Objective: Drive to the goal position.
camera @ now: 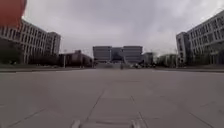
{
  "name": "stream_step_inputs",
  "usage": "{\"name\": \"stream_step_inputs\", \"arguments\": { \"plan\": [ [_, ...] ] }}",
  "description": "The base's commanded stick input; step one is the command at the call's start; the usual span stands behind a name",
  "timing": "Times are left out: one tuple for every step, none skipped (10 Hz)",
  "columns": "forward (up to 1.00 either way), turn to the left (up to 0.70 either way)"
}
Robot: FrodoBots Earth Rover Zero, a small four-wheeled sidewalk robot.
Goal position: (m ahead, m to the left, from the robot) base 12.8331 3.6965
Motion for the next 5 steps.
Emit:
{"name": "stream_step_inputs", "arguments": {
  "plan": [
    [0.70, 0.01],
    [0.70, 0.04],
    [0.70, 0.18],
    [0.70, 0.24],
    [0.70, 0.14]
  ]
}}
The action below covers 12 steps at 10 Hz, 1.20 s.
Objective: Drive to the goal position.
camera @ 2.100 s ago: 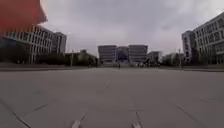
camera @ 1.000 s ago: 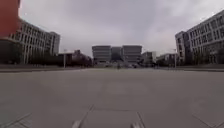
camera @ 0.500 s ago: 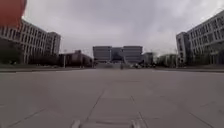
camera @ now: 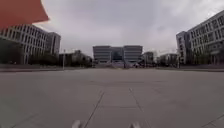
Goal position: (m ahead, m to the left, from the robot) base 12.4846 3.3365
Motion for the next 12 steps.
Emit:
{"name": "stream_step_inputs", "arguments": {
  "plan": [
    [0.70, 0.01],
    [0.70, 0.00],
    [0.70, 0.00],
    [0.70, 0.00],
    [0.70, 0.00],
    [0.70, 0.00],
    [0.70, 0.00],
    [0.70, 0.00],
    [0.70, 0.00],
    [0.70, 0.00],
    [0.70, 0.00],
    [0.70, 0.00]
  ]
}}
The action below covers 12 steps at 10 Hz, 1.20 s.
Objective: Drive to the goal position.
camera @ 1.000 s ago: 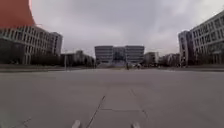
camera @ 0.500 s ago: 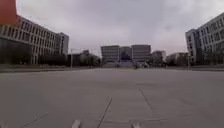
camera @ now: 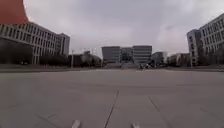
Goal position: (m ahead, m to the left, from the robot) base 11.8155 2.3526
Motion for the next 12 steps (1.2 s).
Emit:
{"name": "stream_step_inputs", "arguments": {
  "plan": [
    [0.70, 0.00],
    [0.70, 0.00],
    [0.70, 0.00],
    [0.70, 0.00],
    [0.70, -0.01],
    [0.70, -0.10],
    [0.70, -0.23],
    [0.70, -0.25],
    [0.70, -0.07],
    [0.70, 0.00],
    [0.70, 0.00],
    [0.70, 0.00]
  ]
}}
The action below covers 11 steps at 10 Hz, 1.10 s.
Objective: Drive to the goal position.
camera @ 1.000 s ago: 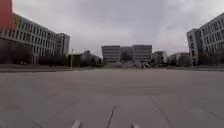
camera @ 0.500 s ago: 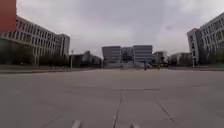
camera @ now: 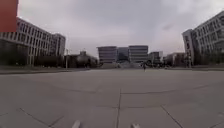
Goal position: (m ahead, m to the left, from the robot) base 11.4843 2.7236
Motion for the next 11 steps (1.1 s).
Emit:
{"name": "stream_step_inputs", "arguments": {
  "plan": [
    [0.70, 0.00],
    [0.70, 0.00],
    [0.70, 0.00],
    [0.70, 0.00],
    [0.70, 0.00],
    [0.70, 0.00],
    [0.70, 0.00],
    [0.70, 0.00],
    [0.70, 0.00],
    [0.70, 0.00],
    [0.70, 0.00]
  ]
}}
